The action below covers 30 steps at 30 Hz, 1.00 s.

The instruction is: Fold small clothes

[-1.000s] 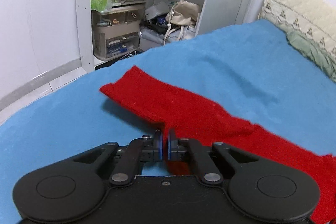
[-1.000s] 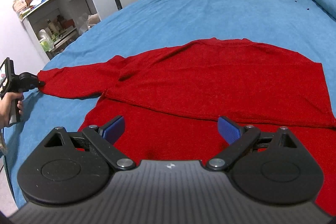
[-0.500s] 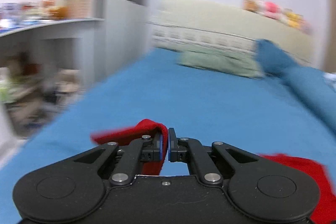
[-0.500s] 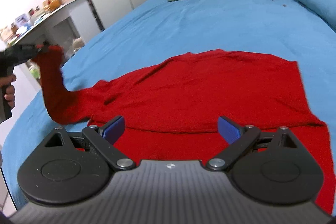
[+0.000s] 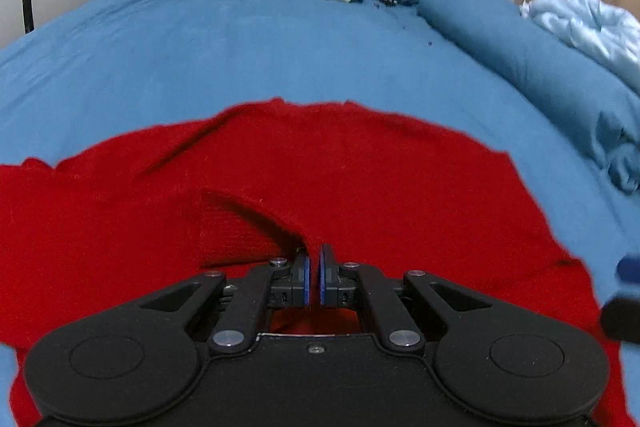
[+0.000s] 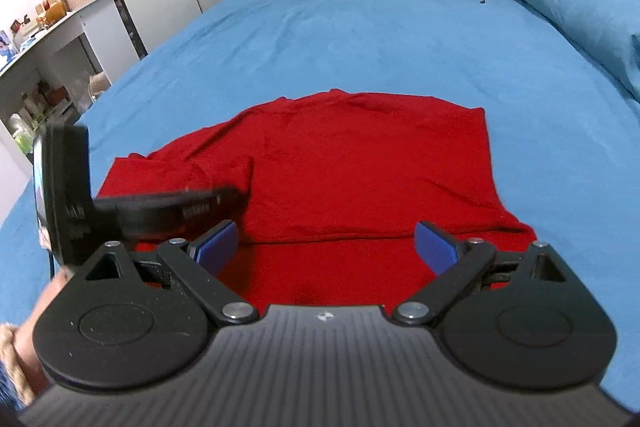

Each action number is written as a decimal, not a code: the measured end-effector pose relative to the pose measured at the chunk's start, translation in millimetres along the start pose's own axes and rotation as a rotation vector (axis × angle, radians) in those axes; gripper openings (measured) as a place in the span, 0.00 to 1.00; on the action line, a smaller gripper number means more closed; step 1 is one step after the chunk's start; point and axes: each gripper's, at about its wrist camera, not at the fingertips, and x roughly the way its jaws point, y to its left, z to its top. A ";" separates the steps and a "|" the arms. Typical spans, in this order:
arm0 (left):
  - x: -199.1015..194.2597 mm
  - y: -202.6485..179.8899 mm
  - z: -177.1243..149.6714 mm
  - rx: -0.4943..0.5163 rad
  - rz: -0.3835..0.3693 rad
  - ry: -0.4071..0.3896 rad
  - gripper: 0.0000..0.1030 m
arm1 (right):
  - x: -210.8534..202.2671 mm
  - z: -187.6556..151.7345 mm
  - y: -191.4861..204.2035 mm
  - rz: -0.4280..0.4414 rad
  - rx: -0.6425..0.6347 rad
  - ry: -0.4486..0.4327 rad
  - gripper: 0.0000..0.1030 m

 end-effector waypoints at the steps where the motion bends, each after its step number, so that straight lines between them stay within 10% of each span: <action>1: -2.8 0.5 -0.7 -0.001 0.009 -0.003 0.08 | -0.4 1.6 -1.9 0.003 -0.006 -0.003 1.00; 2: -7.2 2.5 2.3 -0.001 0.018 -0.013 0.12 | -1.0 3.8 -3.5 0.002 -0.012 -0.013 1.00; 4: -21.9 6.6 4.5 0.004 0.066 -0.015 0.65 | -3.5 11.1 -7.5 0.003 -0.016 -0.040 1.00; 6: -46.3 17.5 2.6 -0.016 0.136 -0.031 0.85 | -5.2 23.3 -11.3 0.019 -0.014 -0.065 1.00; 13: -97.5 72.5 -23.2 -0.230 0.341 -0.054 0.88 | 10.6 49.5 31.0 0.117 -0.249 -0.029 1.00; 19: -79.5 75.1 -40.2 -0.107 0.476 0.023 0.88 | 71.0 37.8 100.0 0.137 -0.586 0.061 1.00; 30: -73.3 112.2 -56.9 -0.272 0.461 0.069 0.88 | 151.9 20.6 152.1 0.140 -0.757 0.103 0.39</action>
